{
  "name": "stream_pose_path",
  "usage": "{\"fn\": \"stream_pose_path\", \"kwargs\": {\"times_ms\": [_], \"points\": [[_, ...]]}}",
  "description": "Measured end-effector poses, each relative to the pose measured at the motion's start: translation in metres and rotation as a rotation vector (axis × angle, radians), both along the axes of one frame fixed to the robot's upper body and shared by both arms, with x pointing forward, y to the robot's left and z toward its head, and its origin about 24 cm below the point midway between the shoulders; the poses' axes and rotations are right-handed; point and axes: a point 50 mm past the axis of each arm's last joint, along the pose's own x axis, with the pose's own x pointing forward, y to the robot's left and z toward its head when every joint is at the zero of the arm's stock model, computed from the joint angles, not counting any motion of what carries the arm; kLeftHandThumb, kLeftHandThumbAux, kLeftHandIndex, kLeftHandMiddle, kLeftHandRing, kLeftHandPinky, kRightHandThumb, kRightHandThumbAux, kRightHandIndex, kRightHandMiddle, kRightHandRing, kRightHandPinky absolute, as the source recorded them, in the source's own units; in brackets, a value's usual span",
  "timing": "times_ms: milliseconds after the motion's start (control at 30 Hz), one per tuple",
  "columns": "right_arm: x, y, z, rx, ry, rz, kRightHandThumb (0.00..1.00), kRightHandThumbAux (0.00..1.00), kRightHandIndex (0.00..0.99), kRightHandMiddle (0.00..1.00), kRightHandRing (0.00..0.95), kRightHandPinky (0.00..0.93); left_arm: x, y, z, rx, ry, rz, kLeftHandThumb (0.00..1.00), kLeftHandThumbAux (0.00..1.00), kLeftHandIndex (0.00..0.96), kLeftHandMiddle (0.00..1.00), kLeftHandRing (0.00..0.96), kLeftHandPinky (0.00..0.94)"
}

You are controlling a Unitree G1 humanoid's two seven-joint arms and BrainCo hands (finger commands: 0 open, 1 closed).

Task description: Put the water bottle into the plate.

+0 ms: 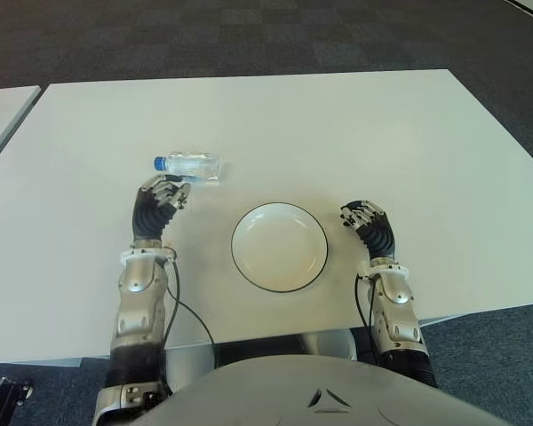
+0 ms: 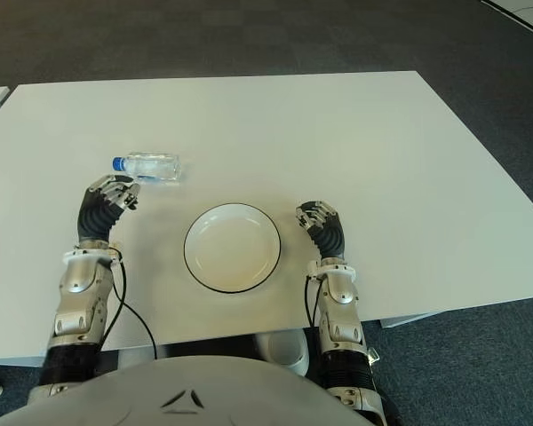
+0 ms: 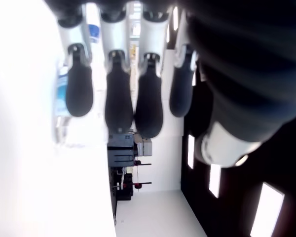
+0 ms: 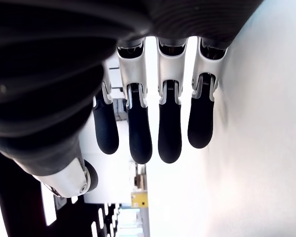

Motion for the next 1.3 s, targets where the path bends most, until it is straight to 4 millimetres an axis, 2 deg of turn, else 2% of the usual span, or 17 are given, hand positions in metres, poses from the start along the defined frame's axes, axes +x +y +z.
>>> {"fn": "stream_pose_path", "kwargs": {"times_ms": [233,367,500,533,567,667,833,867,967,1167,1300], "points": [[0.002,0.000,0.001,0.000,-0.005,-0.003,0.709,0.735,0.421,0.461,0.465,0.481,0.019,0.010,0.029,0.292,-0.108,0.069,0.705,0.716,0.432,0.622,0.590,0.573],[0.002,0.000,0.001,0.000,-0.006,-0.006,0.708,0.735,0.421,0.461,0.465,0.482,0.026,0.011,0.038,0.477,-0.141,0.084,0.706,0.718,0.431,0.611,0.586,0.577],[0.002,0.000,0.001,0.000,-0.006,-0.006,0.709,0.735,0.421,0.462,0.465,0.479,0.033,0.012,0.044,0.653,-0.151,0.066,0.705,0.719,0.426,0.558,0.552,0.529],[0.002,0.000,0.001,0.000,-0.006,-0.006,0.709,0.735,0.421,0.462,0.465,0.479,0.036,0.013,0.045,0.689,-0.150,0.057,0.704,0.719,0.424,0.526,0.524,0.503],[0.003,0.000,0.001,0.000,-0.006,-0.006,0.709,0.735,0.421,0.462,0.465,0.479,0.038,0.014,0.046,0.716,-0.150,0.051,0.703,0.718,0.419,0.458,0.455,0.441],[0.003,0.000,0.001,-0.001,-0.005,-0.007,0.709,0.735,0.421,0.461,0.465,0.479,0.048,0.017,0.049,0.814,-0.134,0.014,0.701,0.717,0.413,0.362,0.357,0.347],[0.003,-0.001,0.001,-0.001,-0.005,-0.009,0.709,0.735,0.421,0.462,0.465,0.478,0.062,0.024,0.055,0.929,-0.104,-0.040,0.699,0.715,0.406,0.263,0.256,0.251],[0.002,-0.001,0.001,-0.001,-0.004,-0.010,0.710,0.735,0.421,0.462,0.465,0.478,0.065,0.025,0.054,0.949,-0.095,-0.052,0.641,0.704,0.314,0.235,0.230,0.230],[0.002,-0.002,0.001,-0.001,-0.004,-0.012,0.710,0.735,0.421,0.463,0.466,0.479,0.075,0.025,0.050,0.999,-0.062,-0.090,0.573,0.671,0.186,0.180,0.173,0.174],[0.003,-0.002,0.001,-0.002,-0.004,-0.016,0.710,0.735,0.421,0.465,0.468,0.483,0.090,0.018,0.038,1.088,-0.027,-0.177,0.564,0.579,0.060,0.084,0.075,0.046],[0.003,-0.003,0.001,-0.003,-0.005,-0.016,0.711,0.735,0.422,0.465,0.467,0.478,0.098,0.012,0.032,1.161,-0.037,-0.239,0.580,0.494,0.019,0.033,0.021,0.009]]}}
